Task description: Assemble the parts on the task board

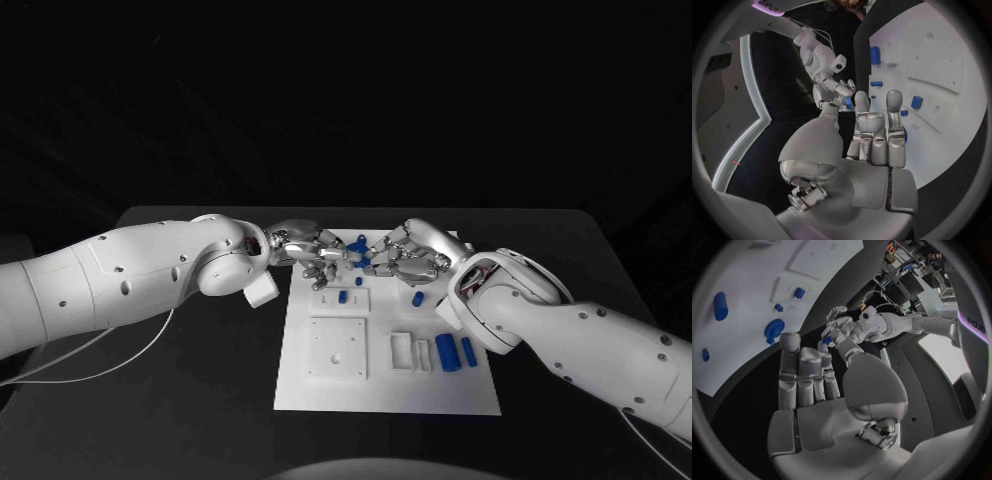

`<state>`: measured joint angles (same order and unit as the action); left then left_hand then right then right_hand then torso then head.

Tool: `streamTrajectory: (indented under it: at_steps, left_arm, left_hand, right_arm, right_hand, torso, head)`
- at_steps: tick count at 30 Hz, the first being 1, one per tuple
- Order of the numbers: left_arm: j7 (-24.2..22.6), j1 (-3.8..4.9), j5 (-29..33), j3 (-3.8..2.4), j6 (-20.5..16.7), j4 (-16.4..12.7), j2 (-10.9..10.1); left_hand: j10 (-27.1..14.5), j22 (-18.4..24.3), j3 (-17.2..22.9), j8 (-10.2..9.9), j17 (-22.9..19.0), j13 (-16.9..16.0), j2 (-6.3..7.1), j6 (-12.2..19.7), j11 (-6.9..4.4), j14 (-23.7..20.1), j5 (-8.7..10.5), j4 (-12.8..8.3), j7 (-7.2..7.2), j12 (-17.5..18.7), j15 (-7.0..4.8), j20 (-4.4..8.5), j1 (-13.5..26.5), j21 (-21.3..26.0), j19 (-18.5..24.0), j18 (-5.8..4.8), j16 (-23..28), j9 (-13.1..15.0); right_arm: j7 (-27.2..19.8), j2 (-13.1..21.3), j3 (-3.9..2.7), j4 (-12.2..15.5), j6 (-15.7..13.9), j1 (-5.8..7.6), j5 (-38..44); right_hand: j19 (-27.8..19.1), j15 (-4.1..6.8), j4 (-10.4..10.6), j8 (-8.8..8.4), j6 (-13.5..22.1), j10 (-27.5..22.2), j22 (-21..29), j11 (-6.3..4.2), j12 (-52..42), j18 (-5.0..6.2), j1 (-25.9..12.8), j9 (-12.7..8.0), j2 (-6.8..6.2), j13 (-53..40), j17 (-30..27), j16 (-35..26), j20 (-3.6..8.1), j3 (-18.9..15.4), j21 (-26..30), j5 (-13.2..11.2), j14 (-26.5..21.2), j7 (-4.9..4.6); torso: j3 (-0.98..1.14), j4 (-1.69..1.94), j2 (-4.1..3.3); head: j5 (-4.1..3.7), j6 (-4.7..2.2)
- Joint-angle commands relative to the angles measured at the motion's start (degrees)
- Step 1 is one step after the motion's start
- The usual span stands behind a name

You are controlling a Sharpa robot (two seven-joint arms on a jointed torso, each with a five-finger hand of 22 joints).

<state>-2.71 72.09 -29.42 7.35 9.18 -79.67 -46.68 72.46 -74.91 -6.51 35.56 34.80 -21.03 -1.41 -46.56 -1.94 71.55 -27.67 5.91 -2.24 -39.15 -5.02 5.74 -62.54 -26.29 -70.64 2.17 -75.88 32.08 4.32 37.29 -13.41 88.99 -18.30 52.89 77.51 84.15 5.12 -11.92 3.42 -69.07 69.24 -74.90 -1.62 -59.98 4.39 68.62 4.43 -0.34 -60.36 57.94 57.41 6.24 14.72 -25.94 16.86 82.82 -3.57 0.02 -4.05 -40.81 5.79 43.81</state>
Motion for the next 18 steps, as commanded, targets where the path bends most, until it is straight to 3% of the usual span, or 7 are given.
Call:
streamTrajectory:
  at_steps: [1,5,18]
  left_arm:
    - [-0.9,-0.01,-0.1,-0.02,-0.7,-0.2,0.2]
    - [-1.0,-0.01,0.6,-0.02,-0.6,-0.2,0.3]
    - [-1.1,-0.01,1.2,-0.02,0.2,-0.1,0.6]
  left_hand:
    - [-0.4,-1.0,0.0,-0.2,-0.2,0.1,-0.73,-0.2,0.16,0.1,0.32,0.5,-0.18,-0.1,0.30,0.04,0.0,-0.4,0.3,0.40,0.0,-0.1]
    - [-0.7,-1.0,0.7,-0.1,-0.3,0.2,-1.94,0.3,0.22,0.1,-0.28,1.0,-0.20,0.0,0.34,0.00,-0.4,-0.3,0.3,0.45,0.0,0.0]
    - [-0.7,-1.0,2.4,0.0,-0.3,0.3,-3.79,0.2,0.09,0.0,-1.09,0.7,0.04,0.1,0.27,0.02,-1.9,-0.3,0.4,0.42,0.0,-0.1]
  right_arm:
    - [0.4,-0.2,0.00,0.0,-0.5,-0.04,0.1]
    - [0.4,-0.4,0.00,0.1,-0.9,-0.04,0.2]
    - [0.5,-1.1,0.00,-0.1,-1.3,-0.05,0.7]
  right_hand:
    - [2.2,0.22,0.2,0.22,-0.2,0.0,-2.8,-0.17,0.2,-0.63,0.2,0.1,-0.47,0.0,0.1,-0.2,0.34,0.2,-0.1,-0.3,0.0,0.22]
    - [2.3,0.22,0.2,0.22,-0.2,0.1,-2.8,-0.17,0.2,-0.63,0.1,0.1,-0.49,0.0,0.1,-0.2,0.34,0.3,-0.2,-0.4,0.1,0.22]
    - [2.3,0.24,0.4,0.22,-0.2,0.1,-2.9,-0.21,0.1,-0.64,0.1,0.2,-0.70,0.0,0.2,-0.1,0.36,0.7,-0.4,0.3,0.1,0.23]
  torso:
    - [-0.04,0.00,0.01]
    - [0.03,0.00,-0.02]
    - [0.03,0.02,0.01]
  head:
    - [-0.06,-0.03]
    - [-0.01,-0.01]
    - [0.07,-0.02]
